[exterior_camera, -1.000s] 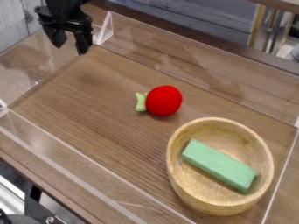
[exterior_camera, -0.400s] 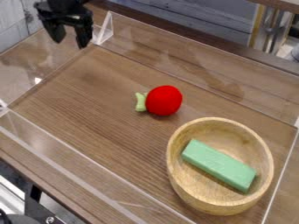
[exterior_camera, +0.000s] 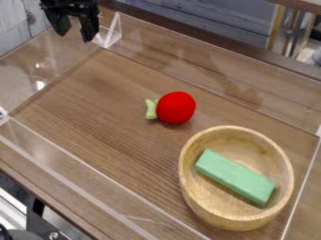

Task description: Move the red fruit to the right

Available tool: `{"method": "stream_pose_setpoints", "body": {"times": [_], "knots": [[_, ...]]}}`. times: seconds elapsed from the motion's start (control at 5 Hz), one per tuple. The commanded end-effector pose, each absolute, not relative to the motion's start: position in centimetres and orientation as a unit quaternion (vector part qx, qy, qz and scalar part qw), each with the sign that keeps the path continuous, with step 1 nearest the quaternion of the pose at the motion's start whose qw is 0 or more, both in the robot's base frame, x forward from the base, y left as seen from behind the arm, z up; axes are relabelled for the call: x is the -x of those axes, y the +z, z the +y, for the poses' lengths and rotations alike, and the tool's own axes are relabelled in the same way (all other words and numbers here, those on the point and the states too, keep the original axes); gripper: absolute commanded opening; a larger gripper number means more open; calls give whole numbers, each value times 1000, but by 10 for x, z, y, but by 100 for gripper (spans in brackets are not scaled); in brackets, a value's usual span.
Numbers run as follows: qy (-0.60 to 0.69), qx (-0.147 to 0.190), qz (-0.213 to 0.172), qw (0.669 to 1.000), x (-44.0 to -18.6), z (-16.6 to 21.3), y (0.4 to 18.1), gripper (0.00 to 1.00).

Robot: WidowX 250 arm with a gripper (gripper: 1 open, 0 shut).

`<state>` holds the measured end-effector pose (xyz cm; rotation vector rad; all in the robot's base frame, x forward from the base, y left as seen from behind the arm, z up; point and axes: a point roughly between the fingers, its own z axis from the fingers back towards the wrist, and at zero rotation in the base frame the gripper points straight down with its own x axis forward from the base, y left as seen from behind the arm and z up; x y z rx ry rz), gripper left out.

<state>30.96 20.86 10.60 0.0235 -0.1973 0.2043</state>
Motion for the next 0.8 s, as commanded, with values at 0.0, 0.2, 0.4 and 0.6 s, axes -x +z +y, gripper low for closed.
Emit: {"method": "stream_pose_setpoints", "body": {"times": [0.0,0.2,0.4,0.6], "knots": [[92,-29,-130,987,-314,212,128,100],[83,-19,-111,990,-315,199,112,100],[64,2,-99,993,-314,167,101,100],[41,14,-103,994,-322,123,90,100]]}}
